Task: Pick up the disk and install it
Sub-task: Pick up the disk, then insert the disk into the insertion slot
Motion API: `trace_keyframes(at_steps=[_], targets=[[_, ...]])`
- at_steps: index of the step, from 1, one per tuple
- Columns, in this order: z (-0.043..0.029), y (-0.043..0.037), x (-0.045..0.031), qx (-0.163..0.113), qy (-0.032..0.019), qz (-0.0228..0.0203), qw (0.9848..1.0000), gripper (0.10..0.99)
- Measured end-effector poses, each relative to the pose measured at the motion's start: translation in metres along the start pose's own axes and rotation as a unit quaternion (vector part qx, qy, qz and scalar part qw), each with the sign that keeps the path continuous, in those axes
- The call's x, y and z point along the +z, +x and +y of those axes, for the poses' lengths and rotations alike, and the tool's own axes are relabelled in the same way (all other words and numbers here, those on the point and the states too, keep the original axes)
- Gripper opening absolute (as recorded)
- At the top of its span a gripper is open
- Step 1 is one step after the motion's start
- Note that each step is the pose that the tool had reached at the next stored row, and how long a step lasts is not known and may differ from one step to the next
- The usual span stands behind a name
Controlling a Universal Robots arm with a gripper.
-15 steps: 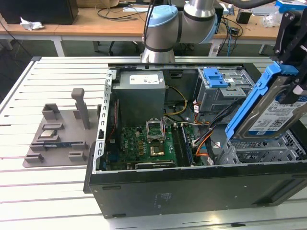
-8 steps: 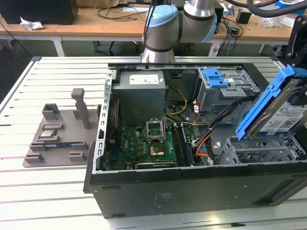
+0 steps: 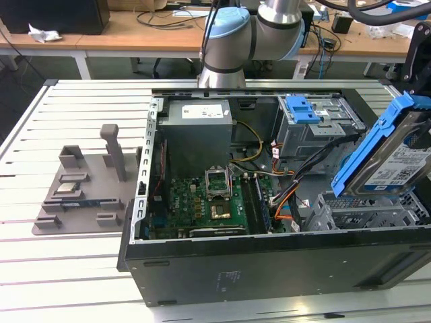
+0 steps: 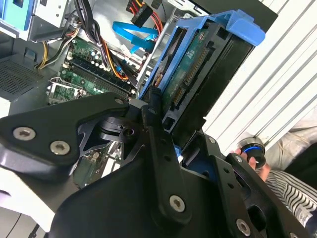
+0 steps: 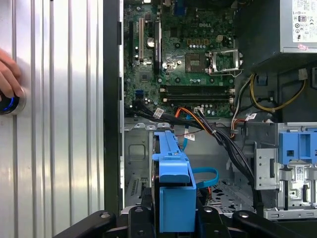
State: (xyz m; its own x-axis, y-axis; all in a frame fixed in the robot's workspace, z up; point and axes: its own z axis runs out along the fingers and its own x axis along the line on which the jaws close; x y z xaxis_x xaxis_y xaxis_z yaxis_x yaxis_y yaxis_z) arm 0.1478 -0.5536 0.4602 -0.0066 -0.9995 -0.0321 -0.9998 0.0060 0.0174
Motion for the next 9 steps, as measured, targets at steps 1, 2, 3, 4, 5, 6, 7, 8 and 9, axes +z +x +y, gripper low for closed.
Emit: trace_keyframes(at_steps=[1,2,3,4,5,6,7,8,9], targets=[[0.0000,0.0000,0.0000,0.000,0.0000,0.0000,1.0000,0.365],[0.0000,0.0000,0.0000,0.000,0.0000,0.0000,1.0000,0.365],[0.0000,0.0000,0.0000,0.000,0.0000,0.0000,1.0000,0.365],[0.0000,0.0000,0.0001,0.000,0.0000,0.0000,1.0000,0.365],[0.0000,0.0000,0.0001,0.000,0.0000,0.0000,1.0000,0.365],[0.0000,0.0000,0.0001,0.000,0.0000,0.0000,1.0000,0.365],[0.0000,0.0000,0.0001,0.000,0.0000,0.0000,1.0000,0.365],[0.0000,0.0000,0.0001,0.000,0.0000,0.0000,1.0000,0.365],[0.0000,0.0000,0.0001,0.000,0.0000,0.0000,1.0000,0.365]])
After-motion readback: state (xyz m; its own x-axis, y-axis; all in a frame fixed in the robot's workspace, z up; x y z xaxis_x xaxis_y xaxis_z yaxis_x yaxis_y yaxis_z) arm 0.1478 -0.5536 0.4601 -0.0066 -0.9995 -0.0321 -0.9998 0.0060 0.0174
